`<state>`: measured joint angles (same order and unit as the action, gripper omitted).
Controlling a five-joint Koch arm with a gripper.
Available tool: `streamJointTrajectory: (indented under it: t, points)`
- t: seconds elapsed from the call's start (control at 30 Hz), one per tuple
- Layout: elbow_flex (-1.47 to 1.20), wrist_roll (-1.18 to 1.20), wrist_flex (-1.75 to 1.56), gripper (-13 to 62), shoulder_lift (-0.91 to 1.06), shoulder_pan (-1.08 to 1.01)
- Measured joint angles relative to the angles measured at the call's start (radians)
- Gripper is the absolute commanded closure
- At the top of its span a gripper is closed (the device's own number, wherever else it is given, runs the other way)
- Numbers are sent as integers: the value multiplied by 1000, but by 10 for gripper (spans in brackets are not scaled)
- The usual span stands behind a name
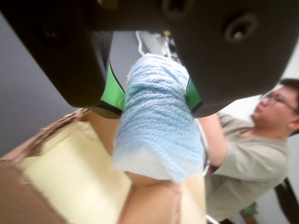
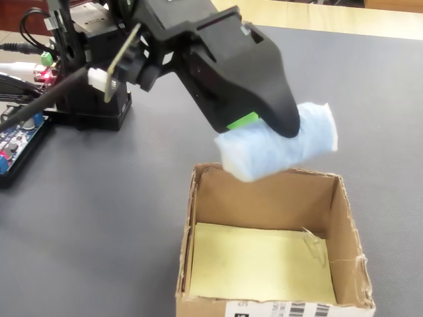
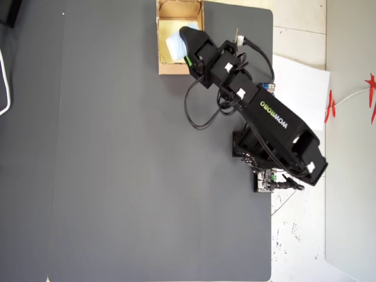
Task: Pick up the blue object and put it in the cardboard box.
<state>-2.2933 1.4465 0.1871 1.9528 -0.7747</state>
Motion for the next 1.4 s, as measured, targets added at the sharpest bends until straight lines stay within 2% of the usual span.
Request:
streamJointTrajectory:
  t: [0.17, 0.47, 0.67, 1.03, 1.4]
  points:
    - [2, 2, 6, 171, -3, -8]
    - [2, 2, 6, 170, -3, -2]
    - [-14, 25, 5, 155, 21, 95]
    - [-353, 109, -233, 152, 189, 393]
    - [-621, 126, -256, 153, 299, 591]
